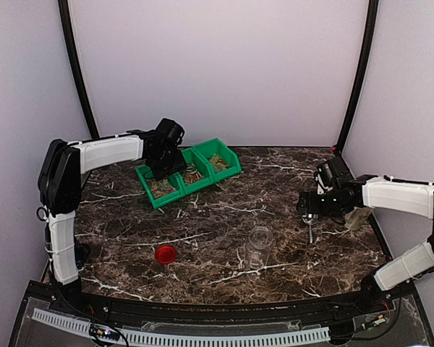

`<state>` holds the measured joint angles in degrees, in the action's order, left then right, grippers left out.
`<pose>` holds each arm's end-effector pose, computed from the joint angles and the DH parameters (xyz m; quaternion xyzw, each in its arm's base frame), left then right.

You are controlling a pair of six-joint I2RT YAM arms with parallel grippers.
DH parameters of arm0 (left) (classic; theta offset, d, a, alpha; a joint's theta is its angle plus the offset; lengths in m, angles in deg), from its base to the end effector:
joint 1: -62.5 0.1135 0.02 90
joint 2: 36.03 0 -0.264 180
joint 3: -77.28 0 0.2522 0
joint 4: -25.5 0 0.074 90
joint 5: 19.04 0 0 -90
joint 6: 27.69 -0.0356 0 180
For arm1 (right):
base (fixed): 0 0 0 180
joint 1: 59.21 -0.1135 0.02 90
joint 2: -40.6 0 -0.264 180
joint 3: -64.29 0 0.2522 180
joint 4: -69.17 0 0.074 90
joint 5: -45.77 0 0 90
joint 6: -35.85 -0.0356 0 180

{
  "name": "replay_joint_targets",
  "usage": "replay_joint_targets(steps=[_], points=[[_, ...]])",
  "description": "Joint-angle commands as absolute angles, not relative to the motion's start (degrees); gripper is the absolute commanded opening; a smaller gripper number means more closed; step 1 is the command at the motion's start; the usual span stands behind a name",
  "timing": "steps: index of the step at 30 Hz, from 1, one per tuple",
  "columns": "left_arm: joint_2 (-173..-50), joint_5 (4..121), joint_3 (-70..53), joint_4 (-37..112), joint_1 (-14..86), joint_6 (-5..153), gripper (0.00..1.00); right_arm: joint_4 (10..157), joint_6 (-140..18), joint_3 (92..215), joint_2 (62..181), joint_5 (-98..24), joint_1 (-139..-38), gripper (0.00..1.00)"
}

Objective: Pack the candies
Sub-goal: Move the storage box to the center of the board, then pick up the spatula from the center of the board.

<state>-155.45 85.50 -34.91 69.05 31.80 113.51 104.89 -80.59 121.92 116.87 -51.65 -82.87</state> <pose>0.4074 -0.2315 0.2277 -0.2081 0.9120 -0.1282 0.3296 0.2400 0.1001 0.2005 0.0428 0.9493 0.0735 0.3027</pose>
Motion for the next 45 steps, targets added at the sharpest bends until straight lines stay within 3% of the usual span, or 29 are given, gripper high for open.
replay_joint_targets(steps=[1,19,45], points=[[-146.59,89.05,-30.20,67.10,30.56,111.39,0.70,102.34,-81.58,122.14,120.55,-53.03,-83.63,0.98],[-140.31,92.13,-21.88,62.90,29.76,108.67,0.70,98.58,-81.70,123.14,126.98,-54.36,-83.81,0.99],[-137.97,90.82,-18.20,60.45,28.73,108.78,0.71,98.54,-81.19,124.35,127.34,-54.98,-84.36,0.66]])
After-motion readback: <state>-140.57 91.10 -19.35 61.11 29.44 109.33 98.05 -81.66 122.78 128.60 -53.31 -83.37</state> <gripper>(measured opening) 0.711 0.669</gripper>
